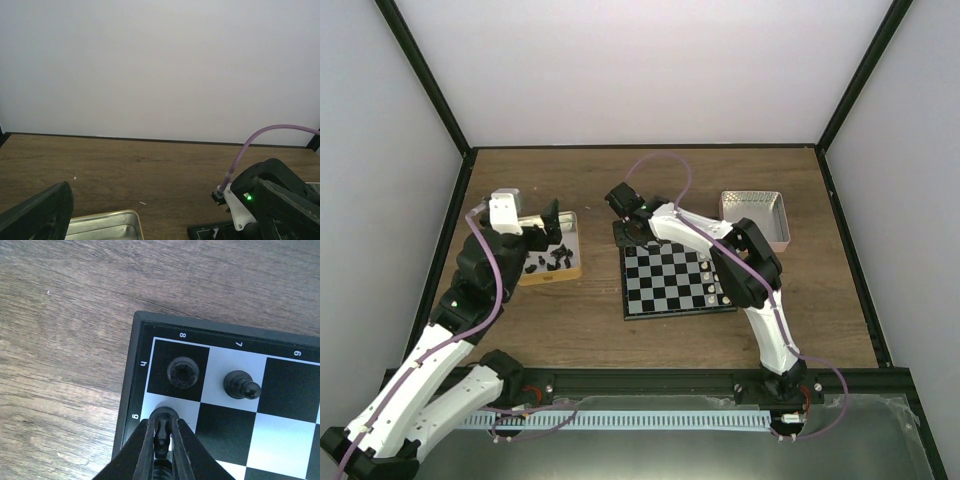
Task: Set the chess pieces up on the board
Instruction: Place the chess piece on the chessboard.
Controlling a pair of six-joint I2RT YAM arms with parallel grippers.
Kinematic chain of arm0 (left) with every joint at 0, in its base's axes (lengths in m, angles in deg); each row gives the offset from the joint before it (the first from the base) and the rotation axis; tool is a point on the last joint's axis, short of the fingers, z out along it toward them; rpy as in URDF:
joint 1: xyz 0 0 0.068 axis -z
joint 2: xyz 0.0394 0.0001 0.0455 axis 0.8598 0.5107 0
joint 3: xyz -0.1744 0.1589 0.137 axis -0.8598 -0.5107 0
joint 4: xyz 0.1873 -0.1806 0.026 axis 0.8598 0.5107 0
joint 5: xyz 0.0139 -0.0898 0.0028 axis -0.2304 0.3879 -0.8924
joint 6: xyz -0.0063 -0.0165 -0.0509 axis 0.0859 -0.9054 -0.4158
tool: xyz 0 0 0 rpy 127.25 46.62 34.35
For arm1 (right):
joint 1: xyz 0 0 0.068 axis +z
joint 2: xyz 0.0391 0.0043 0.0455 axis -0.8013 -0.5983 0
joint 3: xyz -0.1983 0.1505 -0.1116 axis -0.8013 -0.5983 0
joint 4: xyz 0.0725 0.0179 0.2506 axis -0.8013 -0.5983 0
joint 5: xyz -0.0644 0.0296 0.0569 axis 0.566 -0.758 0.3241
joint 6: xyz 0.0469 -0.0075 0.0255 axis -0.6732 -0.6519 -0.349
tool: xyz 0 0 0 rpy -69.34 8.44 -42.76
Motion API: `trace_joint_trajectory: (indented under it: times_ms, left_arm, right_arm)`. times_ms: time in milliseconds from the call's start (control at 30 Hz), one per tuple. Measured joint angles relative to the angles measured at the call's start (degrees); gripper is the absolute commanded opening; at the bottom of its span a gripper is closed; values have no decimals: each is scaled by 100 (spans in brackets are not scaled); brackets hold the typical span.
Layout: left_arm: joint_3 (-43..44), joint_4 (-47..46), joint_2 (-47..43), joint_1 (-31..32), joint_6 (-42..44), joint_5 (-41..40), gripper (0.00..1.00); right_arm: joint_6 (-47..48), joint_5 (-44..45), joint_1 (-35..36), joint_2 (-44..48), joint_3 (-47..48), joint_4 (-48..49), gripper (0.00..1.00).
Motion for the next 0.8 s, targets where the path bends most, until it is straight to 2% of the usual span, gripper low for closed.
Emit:
trace_joint_trajectory:
  times_ms: [100, 500, 800]
  left_arm:
    - [0, 0, -2, 0, -17, 4, 100]
    - [-2, 0, -22, -15, -22, 37, 100]
    - [-28, 0, -22, -15, -22, 46, 100]
  right_arm:
    - [0, -4, 0, 0, 0, 0, 6]
    - [-2, -37, 0, 7, 22, -98, 5]
    - [-7, -55, 0, 9, 22, -98, 19]
